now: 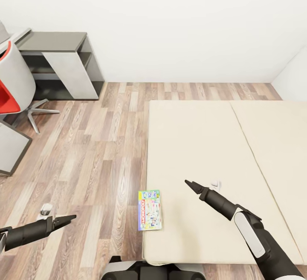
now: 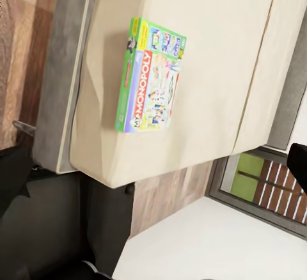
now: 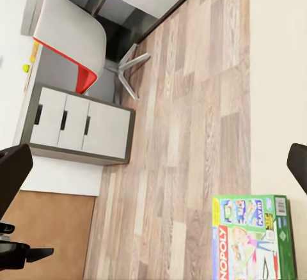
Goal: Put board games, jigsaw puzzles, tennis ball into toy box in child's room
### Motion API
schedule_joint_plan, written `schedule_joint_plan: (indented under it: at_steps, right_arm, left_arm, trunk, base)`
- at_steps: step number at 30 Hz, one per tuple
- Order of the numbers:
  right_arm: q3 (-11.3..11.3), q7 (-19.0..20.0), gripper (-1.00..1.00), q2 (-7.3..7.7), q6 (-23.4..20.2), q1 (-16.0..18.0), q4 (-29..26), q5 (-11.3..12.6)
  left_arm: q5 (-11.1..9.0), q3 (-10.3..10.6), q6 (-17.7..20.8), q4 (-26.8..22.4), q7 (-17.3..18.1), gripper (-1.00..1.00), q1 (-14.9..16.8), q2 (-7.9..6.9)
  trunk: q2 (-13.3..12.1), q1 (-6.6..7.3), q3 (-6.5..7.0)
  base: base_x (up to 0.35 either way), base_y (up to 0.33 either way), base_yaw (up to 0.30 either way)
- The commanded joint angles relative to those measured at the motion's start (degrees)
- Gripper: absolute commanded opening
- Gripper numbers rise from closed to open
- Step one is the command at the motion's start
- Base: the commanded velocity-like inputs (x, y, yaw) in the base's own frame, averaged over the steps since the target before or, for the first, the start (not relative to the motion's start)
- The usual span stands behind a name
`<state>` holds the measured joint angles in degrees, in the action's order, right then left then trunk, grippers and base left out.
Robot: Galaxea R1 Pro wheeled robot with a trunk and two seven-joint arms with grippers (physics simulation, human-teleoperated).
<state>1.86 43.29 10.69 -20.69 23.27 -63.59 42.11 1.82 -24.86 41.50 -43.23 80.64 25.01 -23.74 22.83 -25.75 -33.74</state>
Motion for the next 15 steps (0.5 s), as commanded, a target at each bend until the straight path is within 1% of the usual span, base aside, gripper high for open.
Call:
schedule_joint_plan:
  at_steps: [1, 15]
  right_arm:
    - [0.08, -0.03, 1.00, 0.04, -0.49, 0.02, -0.03, 0.60]
    - [0.08, -0.05, 1.00, 0.03, -0.49, 0.02, -0.04, 0.58]
  left_arm:
    - [0.20, -0.10, 0.60, -0.01, 0.34, 1.00, 0.04, 0.01]
    - [0.20, -0.12, 0.52, -0.01, 0.39, 1.00, 0.04, -0.07]
  trunk:
    - [0.09, -0.03, -0.07]
    - [0.09, -0.03, -0.07]
  base:
    - [0.000, 0.133, -0.004]
    - [0.000, 0.173, -0.001]
